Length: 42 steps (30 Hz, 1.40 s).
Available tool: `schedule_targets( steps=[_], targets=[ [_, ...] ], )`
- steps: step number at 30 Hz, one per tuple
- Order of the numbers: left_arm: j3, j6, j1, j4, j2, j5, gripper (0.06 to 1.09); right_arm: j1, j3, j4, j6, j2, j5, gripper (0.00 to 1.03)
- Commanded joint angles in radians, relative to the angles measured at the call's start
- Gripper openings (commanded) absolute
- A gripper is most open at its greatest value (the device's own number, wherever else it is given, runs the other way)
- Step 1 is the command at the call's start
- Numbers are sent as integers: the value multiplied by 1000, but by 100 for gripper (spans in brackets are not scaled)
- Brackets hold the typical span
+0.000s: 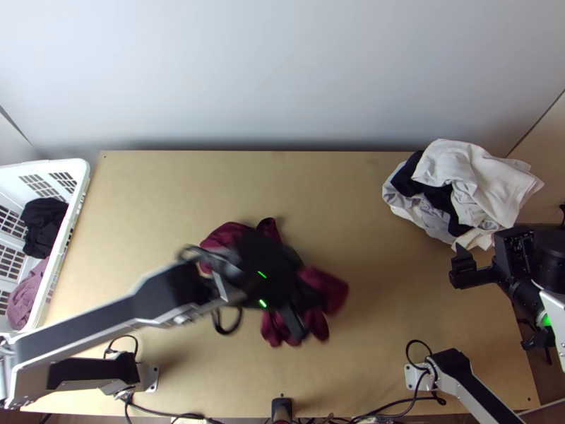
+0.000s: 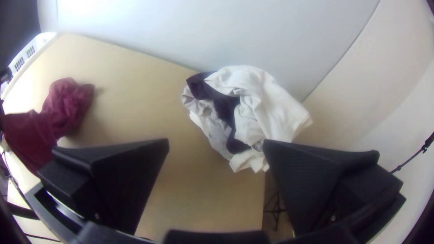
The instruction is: Fold the t-shirt
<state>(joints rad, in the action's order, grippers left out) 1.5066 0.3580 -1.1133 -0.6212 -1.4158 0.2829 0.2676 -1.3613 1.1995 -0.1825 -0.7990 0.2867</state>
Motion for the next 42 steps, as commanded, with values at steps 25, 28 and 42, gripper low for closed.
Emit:
schedule_targets(
  steps=[25, 28, 42],
  targets=[
    [-57, -114, 619, -181, 83, 6, 104, 291, 2, -275, 15, -534, -334, 98],
    [-115, -120, 708, -189, 101, 6, 104, 335, -16, -356, 15, -635, -359, 98],
    [-342, -120, 886, -180, 175, 2, 104, 509, -117, -528, 71, -1051, -463, 93]
  ],
)
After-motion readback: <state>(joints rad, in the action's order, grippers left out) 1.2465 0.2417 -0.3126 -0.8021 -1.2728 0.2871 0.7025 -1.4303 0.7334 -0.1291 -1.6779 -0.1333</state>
